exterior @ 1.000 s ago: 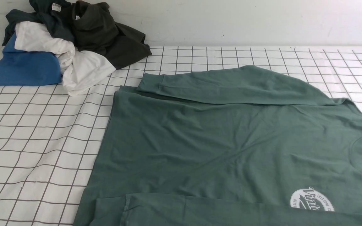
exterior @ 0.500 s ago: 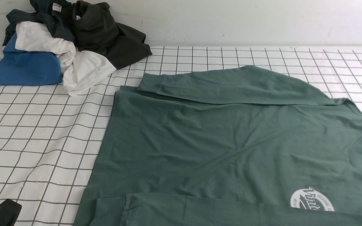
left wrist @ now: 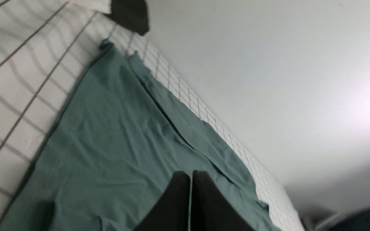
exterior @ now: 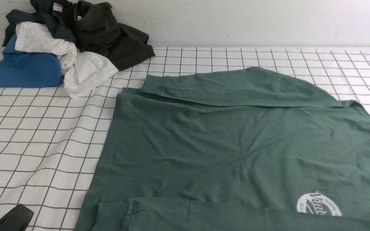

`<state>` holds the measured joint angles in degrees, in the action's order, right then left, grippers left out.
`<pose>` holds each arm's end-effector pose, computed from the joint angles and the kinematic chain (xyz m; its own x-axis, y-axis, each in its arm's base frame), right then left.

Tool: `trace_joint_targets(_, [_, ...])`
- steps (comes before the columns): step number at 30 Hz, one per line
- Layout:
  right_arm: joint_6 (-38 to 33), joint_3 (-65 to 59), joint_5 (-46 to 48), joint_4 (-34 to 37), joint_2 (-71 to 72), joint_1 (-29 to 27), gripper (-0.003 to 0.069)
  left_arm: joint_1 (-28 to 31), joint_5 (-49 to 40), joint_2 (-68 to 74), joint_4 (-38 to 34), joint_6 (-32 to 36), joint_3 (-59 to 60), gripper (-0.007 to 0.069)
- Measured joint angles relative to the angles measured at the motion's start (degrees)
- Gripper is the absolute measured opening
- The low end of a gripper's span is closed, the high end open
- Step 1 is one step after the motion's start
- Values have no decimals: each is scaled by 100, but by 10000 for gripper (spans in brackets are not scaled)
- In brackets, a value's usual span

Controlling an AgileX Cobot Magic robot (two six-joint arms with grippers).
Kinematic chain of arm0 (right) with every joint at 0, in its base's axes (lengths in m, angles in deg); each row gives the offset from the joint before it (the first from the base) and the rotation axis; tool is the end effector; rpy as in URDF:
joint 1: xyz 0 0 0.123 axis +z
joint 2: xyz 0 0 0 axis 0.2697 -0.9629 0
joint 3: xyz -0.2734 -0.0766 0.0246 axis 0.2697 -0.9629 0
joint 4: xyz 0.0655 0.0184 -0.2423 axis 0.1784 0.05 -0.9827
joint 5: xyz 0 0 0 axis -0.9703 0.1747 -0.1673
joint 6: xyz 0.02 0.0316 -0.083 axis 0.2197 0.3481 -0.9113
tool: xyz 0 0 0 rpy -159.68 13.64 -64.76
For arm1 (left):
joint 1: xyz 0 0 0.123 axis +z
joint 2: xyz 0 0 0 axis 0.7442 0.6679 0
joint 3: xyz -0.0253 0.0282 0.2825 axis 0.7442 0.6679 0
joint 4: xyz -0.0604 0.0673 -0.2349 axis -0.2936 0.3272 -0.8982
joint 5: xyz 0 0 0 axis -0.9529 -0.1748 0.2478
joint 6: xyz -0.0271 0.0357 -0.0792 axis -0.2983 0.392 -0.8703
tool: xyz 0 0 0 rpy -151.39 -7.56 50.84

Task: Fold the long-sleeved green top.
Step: Use the left arm to clamp the cuff closest to it

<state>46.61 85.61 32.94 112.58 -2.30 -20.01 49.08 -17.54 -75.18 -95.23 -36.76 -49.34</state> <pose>0.0558 0.0136 0.1885 -0.1550 0.8850 -0.4391 0.0423 0.4500 0.8920 0.0486 -0.0284 0.2135 -0.2654 -0.7466 -0.6101 0.1561 0.5912 -0.7913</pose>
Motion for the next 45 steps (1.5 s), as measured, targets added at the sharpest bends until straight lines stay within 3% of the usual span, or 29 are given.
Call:
trace_joint_targets(2, [6, 0, -80, 523, 0, 0, -14, 0, -309, 0, 0, 856, -393, -7])
trace_joint_targets(6, [-237, 0, -357, 811, 0, 0, -14, 0, -1157, 274, 171, 2312, -1259, -7])
trace_joint_targets(10, [-375, 0, -622, 893, 0, 0, -14, 0, -2031, 1266, 1242, 2627, -1950, -7])
trace_joint_targets(15, [-1192, 26, -540, 752, 0, 0, -14, -64, -3317, 2578, 3110, 2264, -2998, -7])
trace_joint_targets(16, [-1192, 37, -515, 734, 0, 0, -14, -64, -3354, 2628, 3110, 2231, -2998, -7])
trace_joint_targets(19, [-2263, 567, 30, 246, -29, 0, -14, -573, -3700, 3329, 4143, 1514, -3594, -7])
trace_joint_targets(23, [-3210, 1638, 1063, -592, -689, 0, -14, -1354, -3784, 3998, 4839, 952, -3865, -6])
trace_joint_targets(24, [-3523, 2312, 1828, -1138, -1322, 0, -14, -1693, -3902, 4374, 5097, 790, -3922, 3])
trace_joint_targets(28, [-3934, 3804, 3711, -2111, -2900, 0, -14, -2296, -4081, 5407, 5362, 558, -4010, 62])
trace_joint_targets(30, [-3960, 4157, 4143, -2246, -3256, 32, -14, -2389, -4070, 5701, 5377, 520, -4025, 85])
trace_joint_targets(33, [-3960, 4631, 5068, -2357, -4182, 457, -14, -2464, -3807, 6468, 5360, 493, -4042, 200])
trace_joint_targets(39, [-3971, 4632, 5590, -2736, -4738, 1787, -14, -2464, -2970, 7742, 5268, 288, -4054, 382])
trace_joint_targets(45, [-3971, 4632, 5615, -3164, -4794, 2501, -14, -2464, -1737, 8826, 5248, -309, -4115, 413])
